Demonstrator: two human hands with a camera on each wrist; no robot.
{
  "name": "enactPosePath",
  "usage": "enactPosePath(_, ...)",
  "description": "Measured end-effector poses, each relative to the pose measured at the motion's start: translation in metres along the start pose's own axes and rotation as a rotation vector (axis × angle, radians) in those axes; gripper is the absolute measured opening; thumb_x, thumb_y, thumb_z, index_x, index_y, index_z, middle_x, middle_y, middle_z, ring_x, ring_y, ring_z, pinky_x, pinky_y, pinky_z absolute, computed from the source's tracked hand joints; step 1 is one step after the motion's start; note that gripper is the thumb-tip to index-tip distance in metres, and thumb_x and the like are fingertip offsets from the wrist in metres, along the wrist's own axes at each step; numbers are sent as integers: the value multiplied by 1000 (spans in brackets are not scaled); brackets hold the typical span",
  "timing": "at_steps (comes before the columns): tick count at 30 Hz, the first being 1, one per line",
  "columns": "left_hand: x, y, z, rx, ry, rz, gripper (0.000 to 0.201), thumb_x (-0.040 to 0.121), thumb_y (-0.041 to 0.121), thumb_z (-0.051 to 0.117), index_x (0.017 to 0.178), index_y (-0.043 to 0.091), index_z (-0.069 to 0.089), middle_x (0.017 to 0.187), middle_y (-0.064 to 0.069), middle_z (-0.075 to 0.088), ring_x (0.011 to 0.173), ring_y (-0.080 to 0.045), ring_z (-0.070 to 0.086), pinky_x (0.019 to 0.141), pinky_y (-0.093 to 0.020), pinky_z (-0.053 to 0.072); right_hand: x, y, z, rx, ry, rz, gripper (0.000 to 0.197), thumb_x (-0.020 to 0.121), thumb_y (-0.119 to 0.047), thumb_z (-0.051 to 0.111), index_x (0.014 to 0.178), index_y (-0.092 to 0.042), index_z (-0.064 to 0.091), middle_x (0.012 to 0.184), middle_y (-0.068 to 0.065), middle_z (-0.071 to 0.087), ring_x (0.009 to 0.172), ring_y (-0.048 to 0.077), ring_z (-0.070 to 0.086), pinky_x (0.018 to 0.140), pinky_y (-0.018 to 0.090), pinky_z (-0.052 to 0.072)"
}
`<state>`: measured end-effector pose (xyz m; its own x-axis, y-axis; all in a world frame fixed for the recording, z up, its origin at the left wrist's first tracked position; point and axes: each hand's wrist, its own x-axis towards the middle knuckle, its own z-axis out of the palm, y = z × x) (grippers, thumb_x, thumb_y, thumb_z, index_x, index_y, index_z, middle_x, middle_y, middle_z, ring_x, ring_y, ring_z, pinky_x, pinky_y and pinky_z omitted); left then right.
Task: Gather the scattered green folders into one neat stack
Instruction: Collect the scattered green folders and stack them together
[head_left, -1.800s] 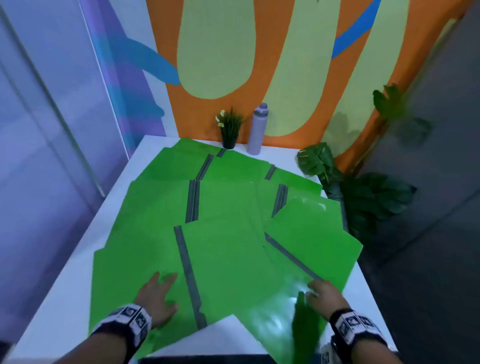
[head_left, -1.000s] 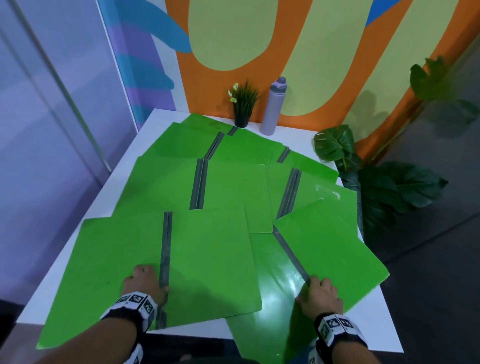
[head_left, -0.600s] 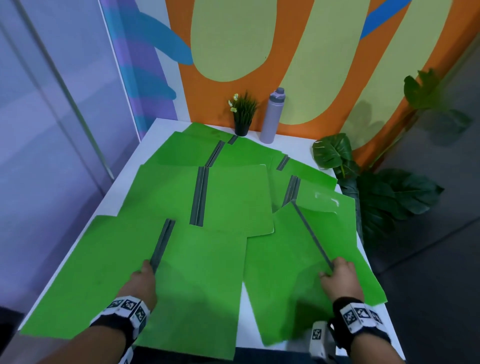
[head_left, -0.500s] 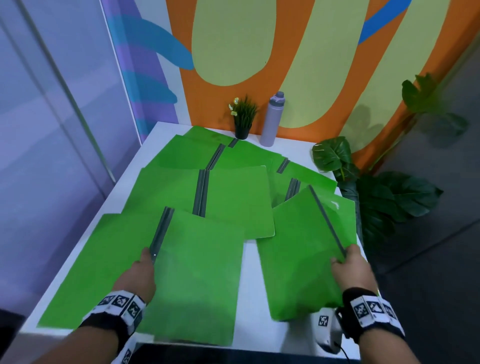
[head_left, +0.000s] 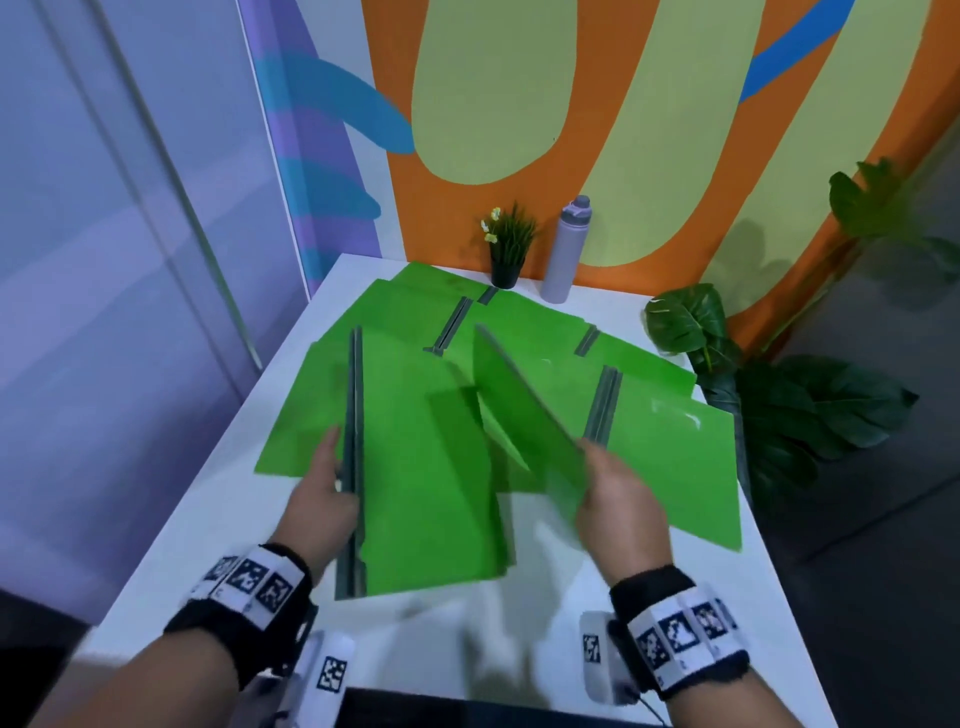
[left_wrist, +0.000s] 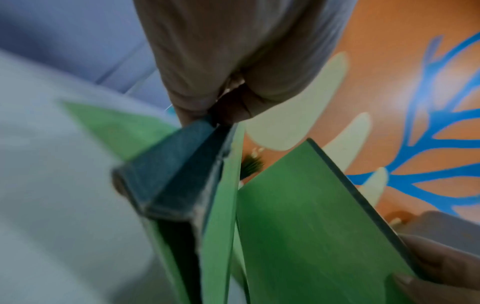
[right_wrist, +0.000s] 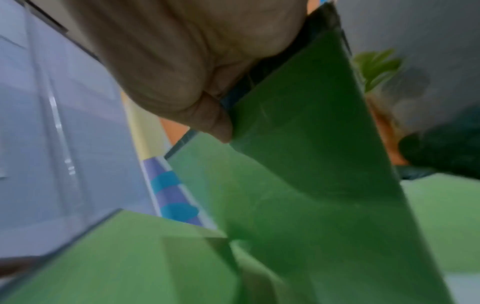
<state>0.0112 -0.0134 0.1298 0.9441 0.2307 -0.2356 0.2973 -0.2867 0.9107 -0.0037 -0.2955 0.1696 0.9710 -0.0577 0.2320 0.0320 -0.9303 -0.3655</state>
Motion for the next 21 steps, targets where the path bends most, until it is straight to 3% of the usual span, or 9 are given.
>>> enactPosePath(2,-4,-20,13,-133,-112,-175,81,86,-15,40,149,33,25,123,-14,59,86,-31,65,69,-49,59,-14,-13,22,26,-178,-62,60,78,12,45,131,-16,52,112,8,68,90,22,65,74,27,50)
enactPosePath(4,-8,-30,23,-286,-209,-355,67,90,-9,40,146,25,29,108,-17,60,81,-33,60,63,-46,54,-26,-22,42,92,-355,-108,53,83,9,46,128,-17,55,109,4,67,87,16,61,78,17,48)
enactPosePath(7,-9,-41,33,-388,-256,-526,40,101,29,39,140,22,34,133,-12,49,106,-36,57,78,-48,54,-39,-26,67,198,-599,-163,27,89,-6,52,111,-16,65,92,-2,62,78,13,54,72,18,50)
enactPosePath(9,-3,-52,40,-301,-234,-566,67,93,54,45,148,21,25,155,-10,31,133,-39,41,95,-51,50,-46,-21,83,231,-761,-187,24,90,-23,54,111,-18,65,100,1,67,85,15,59,82,26,51)
enactPosePath(11,2,-59,48,-111,-206,-536,94,80,64,59,150,16,19,158,-14,27,138,-39,36,99,-51,48,-51,-12,97,183,-857,-230,29,91,-33,50,113,-20,63,109,6,67,95,21,60,89,35,49)
enactPosePath(14,5,-65,59,123,-133,-465,96,71,50,77,142,7,28,143,-20,45,125,-40,49,96,-49,51,-55,5,113,147,-923,-241,35,91,-24,50,124,-18,58,134,3,57,122,23,50,109,37,34)
enactPosePath(17,10,-68,67,83,-46,-369,55,77,13,76,121,9,43,117,-15,58,112,-37,56,96,-49,49,-53,18,117,277,-946,-164,42,93,-20,53,134,-23,51,149,-8,39,136,12,34,110,22,16)
enactPosePath(19,16,-65,67,-6,-98,-330,43,81,1,69,112,16,44,102,-4,58,107,-31,54,101,-51,45,-44,30,114,315,-812,-40,45,93,-22,53,138,-25,45,152,-5,35,138,13,30,109,21,16)
enactPosePath(21,24,-59,62,-85,-175,-283,47,83,-5,64,115,22,43,104,4,58,110,-26,50,105,-49,40,-29,48,112,228,-599,110,56,93,-27,53,144,-21,33,155,1,25,140,18,25,115,30,16)
